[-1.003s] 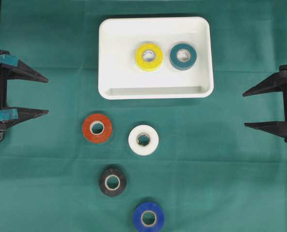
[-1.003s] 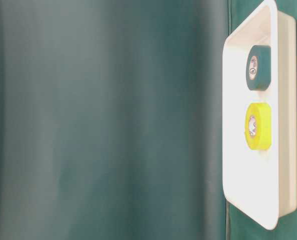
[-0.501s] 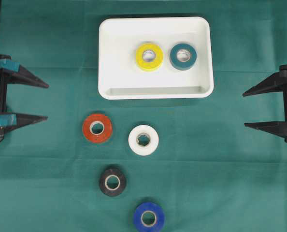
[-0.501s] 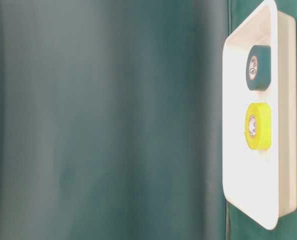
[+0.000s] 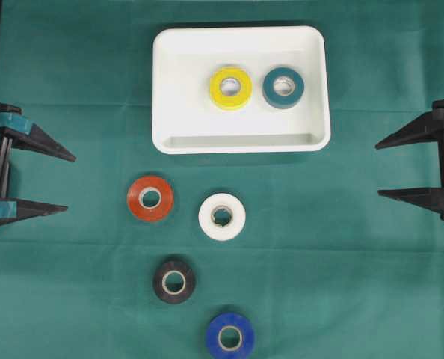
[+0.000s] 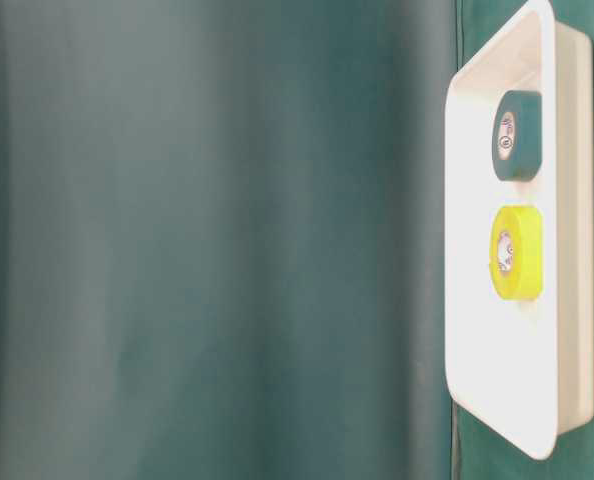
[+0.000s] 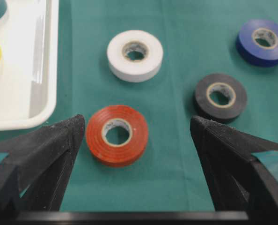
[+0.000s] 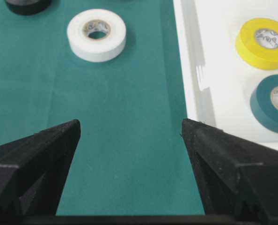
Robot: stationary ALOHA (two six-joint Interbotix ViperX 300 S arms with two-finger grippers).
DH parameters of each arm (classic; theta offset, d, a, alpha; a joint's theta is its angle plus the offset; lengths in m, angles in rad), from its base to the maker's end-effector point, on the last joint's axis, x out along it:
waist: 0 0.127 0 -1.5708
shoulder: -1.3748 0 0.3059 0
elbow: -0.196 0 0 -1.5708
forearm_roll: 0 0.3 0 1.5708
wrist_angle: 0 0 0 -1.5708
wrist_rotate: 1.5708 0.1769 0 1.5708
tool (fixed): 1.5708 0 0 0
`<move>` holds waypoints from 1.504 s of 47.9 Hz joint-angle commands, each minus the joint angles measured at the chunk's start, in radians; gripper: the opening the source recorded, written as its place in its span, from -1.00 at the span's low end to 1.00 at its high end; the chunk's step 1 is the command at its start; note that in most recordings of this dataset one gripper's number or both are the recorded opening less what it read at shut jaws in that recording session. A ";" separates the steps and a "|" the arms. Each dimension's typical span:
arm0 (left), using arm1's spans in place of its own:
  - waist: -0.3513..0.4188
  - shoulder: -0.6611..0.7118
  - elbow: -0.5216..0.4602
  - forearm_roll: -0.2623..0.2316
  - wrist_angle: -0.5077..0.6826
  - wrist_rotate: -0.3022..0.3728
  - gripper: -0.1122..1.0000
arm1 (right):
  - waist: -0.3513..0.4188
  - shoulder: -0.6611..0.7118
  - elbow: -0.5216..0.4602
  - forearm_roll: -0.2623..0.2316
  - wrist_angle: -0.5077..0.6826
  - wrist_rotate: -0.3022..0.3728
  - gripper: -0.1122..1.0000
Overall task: Pick up the tape from a random location and place it into the white case.
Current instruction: 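Move the left gripper over the white tape roll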
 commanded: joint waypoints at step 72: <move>-0.040 0.770 -0.495 0.002 -0.350 0.012 0.97 | 0.002 0.011 -0.026 -0.002 0.029 -0.003 0.76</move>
